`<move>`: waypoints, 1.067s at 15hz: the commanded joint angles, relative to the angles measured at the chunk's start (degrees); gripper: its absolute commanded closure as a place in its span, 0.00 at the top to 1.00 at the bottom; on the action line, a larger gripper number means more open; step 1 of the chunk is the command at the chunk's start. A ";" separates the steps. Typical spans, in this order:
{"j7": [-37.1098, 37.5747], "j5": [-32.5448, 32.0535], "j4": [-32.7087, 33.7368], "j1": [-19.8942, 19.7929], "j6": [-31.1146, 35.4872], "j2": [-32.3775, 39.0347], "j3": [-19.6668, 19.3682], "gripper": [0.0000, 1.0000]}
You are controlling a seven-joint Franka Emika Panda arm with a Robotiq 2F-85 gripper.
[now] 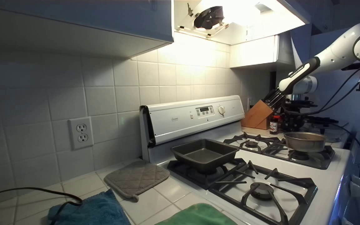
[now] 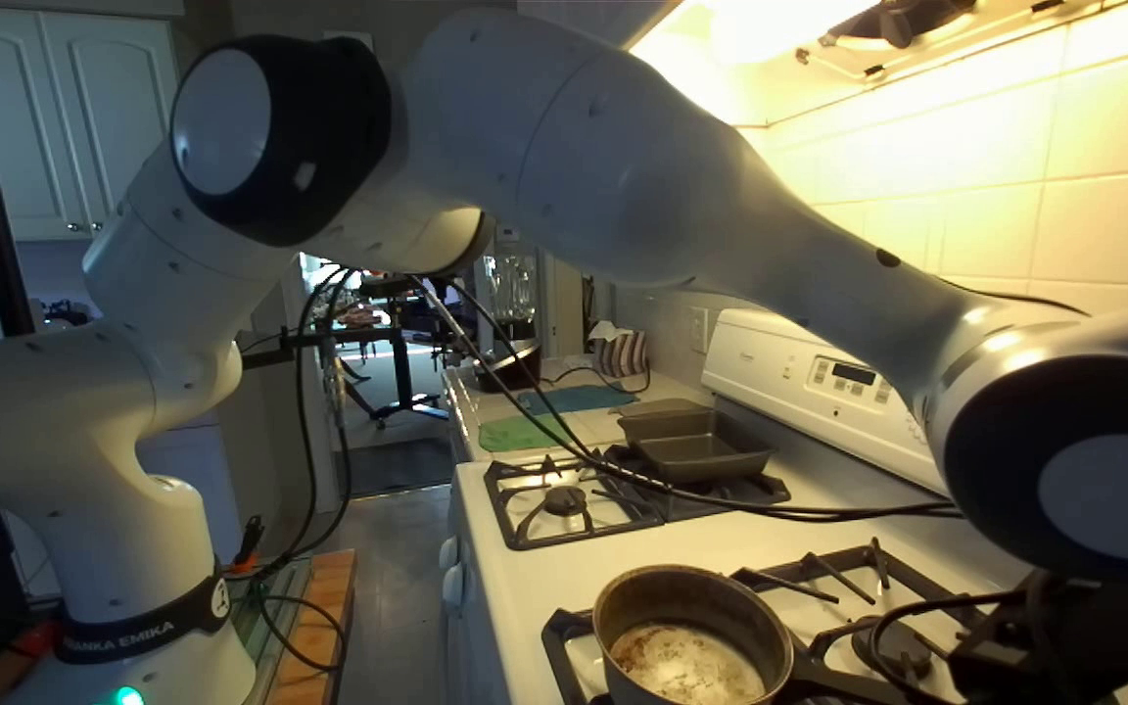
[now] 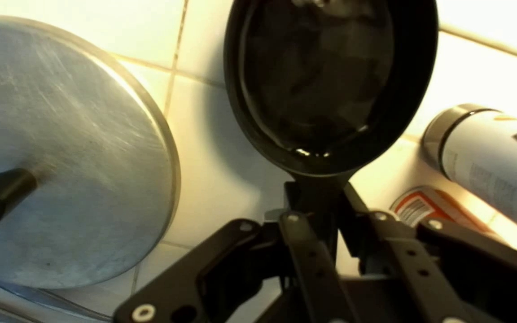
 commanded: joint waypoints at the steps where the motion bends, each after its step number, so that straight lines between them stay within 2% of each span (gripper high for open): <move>1: -0.97 0.87 0.21 -0.50 -1.51 -1.08 0.85 0.06; 16: -5.80 0.31 -2.59 -0.13 -2.40 -4.58 1.88 0.06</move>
